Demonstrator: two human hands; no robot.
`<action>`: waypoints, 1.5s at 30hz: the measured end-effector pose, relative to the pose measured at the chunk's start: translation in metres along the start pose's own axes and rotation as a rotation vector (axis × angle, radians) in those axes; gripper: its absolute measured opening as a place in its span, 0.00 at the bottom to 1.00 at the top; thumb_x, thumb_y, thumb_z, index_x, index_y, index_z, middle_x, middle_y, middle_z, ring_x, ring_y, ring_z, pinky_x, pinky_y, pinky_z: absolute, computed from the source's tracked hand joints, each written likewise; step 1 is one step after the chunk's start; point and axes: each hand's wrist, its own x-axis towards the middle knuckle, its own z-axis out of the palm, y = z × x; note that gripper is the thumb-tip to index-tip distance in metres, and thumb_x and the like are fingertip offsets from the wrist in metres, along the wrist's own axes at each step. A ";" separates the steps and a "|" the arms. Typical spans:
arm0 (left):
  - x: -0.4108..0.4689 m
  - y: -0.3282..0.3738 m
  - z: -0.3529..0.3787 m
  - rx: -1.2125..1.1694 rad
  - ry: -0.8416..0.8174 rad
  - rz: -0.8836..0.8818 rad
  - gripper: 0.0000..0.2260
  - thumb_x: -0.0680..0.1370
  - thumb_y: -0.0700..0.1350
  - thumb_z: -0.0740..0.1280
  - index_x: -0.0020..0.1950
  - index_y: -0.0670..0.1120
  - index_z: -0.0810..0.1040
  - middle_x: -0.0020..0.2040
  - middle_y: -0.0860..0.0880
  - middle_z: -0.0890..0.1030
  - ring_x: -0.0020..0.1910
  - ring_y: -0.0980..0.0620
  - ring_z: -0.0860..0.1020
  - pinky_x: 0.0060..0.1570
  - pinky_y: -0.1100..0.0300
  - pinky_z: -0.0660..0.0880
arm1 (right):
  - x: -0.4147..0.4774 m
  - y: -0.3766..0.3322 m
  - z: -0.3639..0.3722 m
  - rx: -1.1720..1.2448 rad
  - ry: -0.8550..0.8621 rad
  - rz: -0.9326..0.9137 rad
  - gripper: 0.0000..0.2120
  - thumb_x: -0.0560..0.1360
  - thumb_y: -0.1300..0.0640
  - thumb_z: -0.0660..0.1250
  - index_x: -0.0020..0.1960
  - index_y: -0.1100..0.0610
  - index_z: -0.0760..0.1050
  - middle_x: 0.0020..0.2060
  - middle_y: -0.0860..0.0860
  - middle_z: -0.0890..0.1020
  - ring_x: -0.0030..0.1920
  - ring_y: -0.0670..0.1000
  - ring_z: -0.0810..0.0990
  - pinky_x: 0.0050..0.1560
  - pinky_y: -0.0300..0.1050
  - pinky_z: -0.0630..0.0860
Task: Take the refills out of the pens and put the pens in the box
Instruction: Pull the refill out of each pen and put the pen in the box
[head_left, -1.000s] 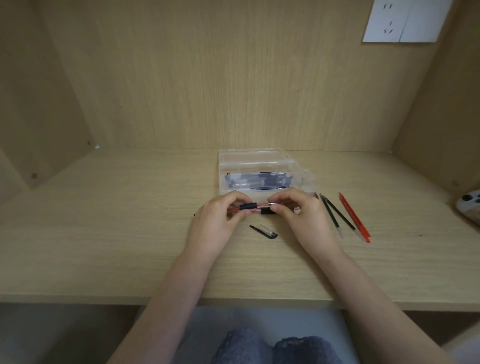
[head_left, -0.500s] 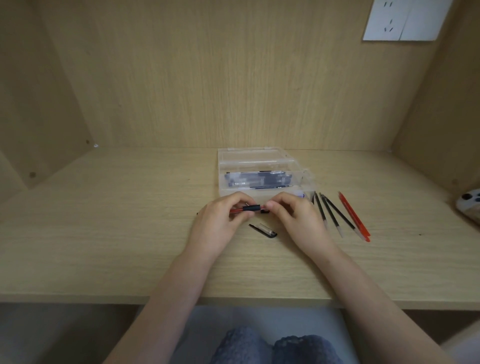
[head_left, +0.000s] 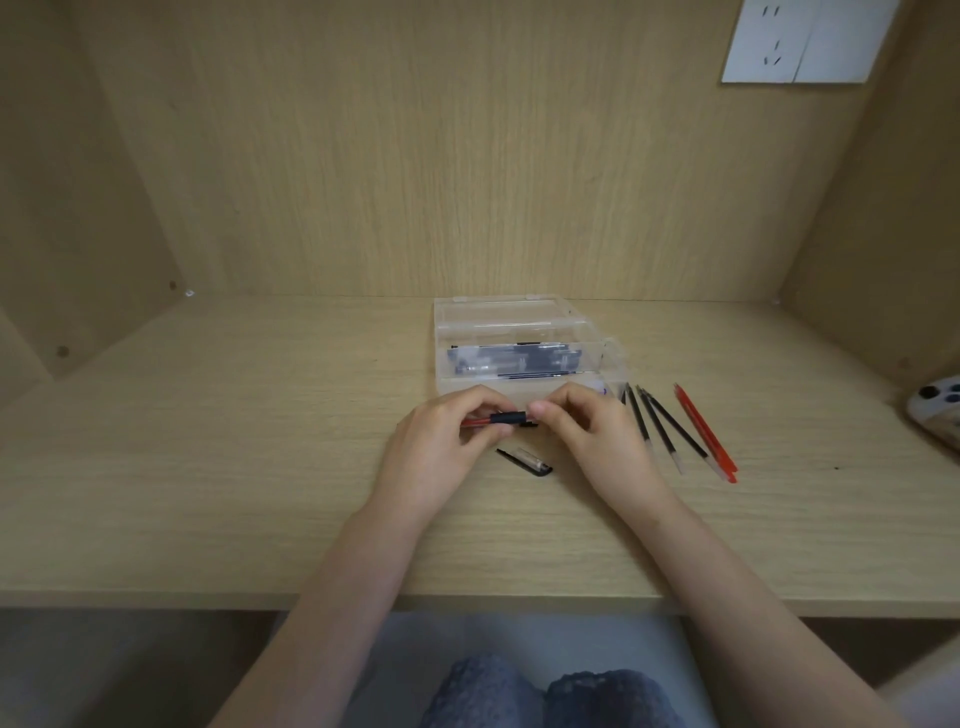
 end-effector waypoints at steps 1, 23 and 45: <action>0.000 0.001 0.000 -0.006 0.006 -0.002 0.08 0.71 0.50 0.72 0.48 0.58 0.78 0.45 0.59 0.82 0.46 0.62 0.78 0.48 0.54 0.76 | 0.000 -0.001 0.000 -0.006 -0.002 0.017 0.14 0.77 0.47 0.62 0.40 0.55 0.79 0.32 0.46 0.78 0.34 0.39 0.74 0.39 0.34 0.68; 0.000 0.001 0.000 -0.029 -0.005 -0.004 0.09 0.71 0.50 0.72 0.48 0.61 0.76 0.44 0.59 0.82 0.46 0.61 0.79 0.49 0.54 0.76 | 0.000 0.002 0.001 -0.014 0.029 -0.014 0.13 0.78 0.49 0.61 0.38 0.54 0.74 0.30 0.44 0.75 0.33 0.44 0.72 0.39 0.40 0.68; 0.001 -0.001 -0.001 -0.115 0.071 -0.008 0.08 0.70 0.47 0.73 0.46 0.57 0.80 0.43 0.59 0.83 0.46 0.60 0.79 0.48 0.53 0.76 | -0.004 -0.006 -0.004 0.176 -0.009 -0.004 0.15 0.78 0.49 0.61 0.36 0.56 0.74 0.32 0.50 0.75 0.36 0.46 0.73 0.43 0.44 0.68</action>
